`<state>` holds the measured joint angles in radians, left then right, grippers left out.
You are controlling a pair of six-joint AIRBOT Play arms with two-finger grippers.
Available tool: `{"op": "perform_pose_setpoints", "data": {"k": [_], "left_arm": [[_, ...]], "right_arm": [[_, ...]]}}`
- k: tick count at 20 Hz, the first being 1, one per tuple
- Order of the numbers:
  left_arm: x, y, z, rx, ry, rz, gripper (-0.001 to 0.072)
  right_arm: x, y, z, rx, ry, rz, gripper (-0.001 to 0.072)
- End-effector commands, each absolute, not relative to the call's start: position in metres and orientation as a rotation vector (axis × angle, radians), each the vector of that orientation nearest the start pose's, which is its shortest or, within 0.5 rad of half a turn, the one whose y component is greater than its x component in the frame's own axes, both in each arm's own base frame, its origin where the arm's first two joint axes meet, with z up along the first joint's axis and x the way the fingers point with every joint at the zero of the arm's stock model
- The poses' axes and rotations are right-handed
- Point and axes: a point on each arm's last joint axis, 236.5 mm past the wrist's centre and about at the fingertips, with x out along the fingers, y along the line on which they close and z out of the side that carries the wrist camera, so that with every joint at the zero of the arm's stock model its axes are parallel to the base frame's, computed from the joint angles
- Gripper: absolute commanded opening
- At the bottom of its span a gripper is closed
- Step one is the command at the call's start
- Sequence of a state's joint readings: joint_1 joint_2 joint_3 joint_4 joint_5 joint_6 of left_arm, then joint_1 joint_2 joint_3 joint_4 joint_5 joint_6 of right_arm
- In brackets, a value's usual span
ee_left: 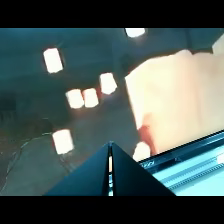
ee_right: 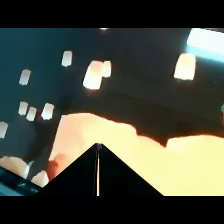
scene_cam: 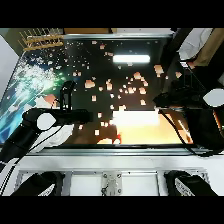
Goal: Fold the clothes and pants, and hang the long-sleeved shirts on hangers.
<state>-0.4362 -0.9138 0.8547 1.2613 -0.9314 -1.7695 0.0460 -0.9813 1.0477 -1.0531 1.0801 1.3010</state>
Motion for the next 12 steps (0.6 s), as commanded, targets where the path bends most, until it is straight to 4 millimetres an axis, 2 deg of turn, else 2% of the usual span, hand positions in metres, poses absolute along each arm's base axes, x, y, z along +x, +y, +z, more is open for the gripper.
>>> {"op": "perform_pose_setpoints", "data": {"k": [1,9,12], "left_arm": [[0.291,-0.199,0.055,-0.249,1.085,-0.429,0.0007],[0.291,-0.2,0.055,-0.25,1.084,-0.43,0.0007],[0.306,-0.195,0.062,-0.229,1.012,-0.42,0.0009]], "right_arm": [[0.353,0.12,0.11,0.187,0.942,0.464,0.0016],[0.353,0.12,0.11,0.187,0.942,0.464,0.0016],[0.353,0.12,0.11,0.187,0.942,0.464,0.0016]]}}
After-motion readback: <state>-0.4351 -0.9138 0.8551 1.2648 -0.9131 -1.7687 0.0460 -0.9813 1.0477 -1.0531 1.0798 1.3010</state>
